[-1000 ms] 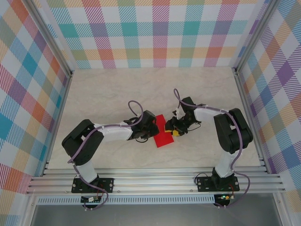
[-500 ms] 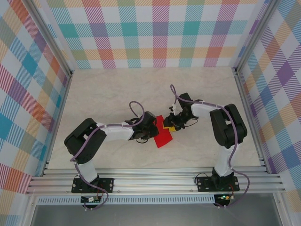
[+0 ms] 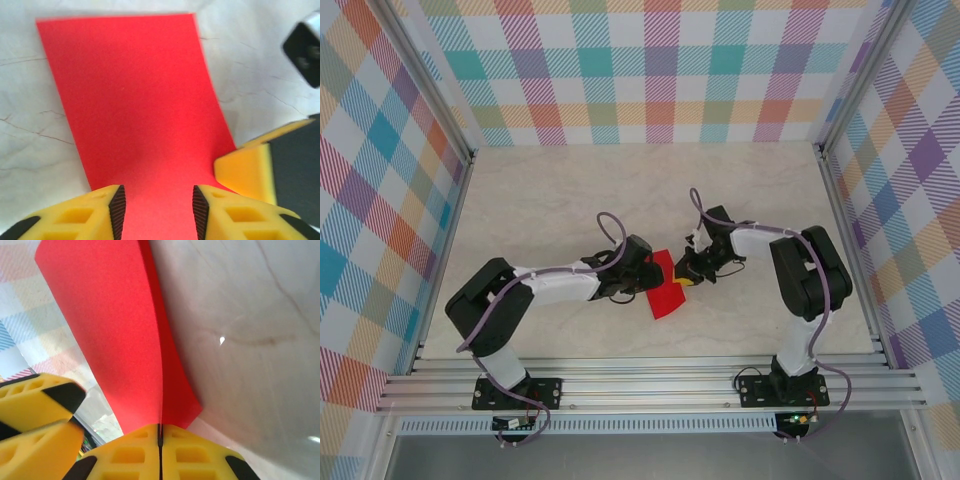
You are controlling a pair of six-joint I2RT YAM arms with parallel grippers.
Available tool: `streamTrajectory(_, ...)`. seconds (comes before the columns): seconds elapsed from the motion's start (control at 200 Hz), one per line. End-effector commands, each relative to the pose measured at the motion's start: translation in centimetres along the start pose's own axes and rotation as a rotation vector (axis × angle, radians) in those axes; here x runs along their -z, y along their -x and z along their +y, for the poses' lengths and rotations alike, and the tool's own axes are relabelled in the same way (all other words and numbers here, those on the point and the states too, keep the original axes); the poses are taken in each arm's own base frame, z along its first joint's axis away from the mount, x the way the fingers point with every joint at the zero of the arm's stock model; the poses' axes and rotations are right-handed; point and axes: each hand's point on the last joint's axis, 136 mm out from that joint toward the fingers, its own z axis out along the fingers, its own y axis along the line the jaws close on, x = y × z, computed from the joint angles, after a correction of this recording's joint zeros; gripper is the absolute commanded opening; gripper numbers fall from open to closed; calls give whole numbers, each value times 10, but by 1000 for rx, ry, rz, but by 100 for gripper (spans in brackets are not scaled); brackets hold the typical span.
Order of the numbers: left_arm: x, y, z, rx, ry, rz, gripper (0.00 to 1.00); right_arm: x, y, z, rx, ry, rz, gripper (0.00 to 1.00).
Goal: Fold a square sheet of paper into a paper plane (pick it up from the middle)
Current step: Third fold the triangle at the center of the table.
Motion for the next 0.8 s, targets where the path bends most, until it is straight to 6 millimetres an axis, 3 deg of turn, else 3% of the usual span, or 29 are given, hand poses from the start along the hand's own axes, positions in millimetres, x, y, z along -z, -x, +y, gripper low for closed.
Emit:
streamTrajectory(0.0,18,-6,-12,-114,-23,-27,49,14,3,13,-64,46,-74,7)
streamTrajectory(0.35,40,-44,-44,-416,-46,-25,64,19,-4,1,-192,20,-131,9)
streamTrajectory(0.595,33,-66,-53,-588,37,-21,71,15,0,2,-190,24,-115,9)
streamTrajectory(0.8,20,-73,-59,-714,173,-42,72,14,0,1,-188,18,-110,10)
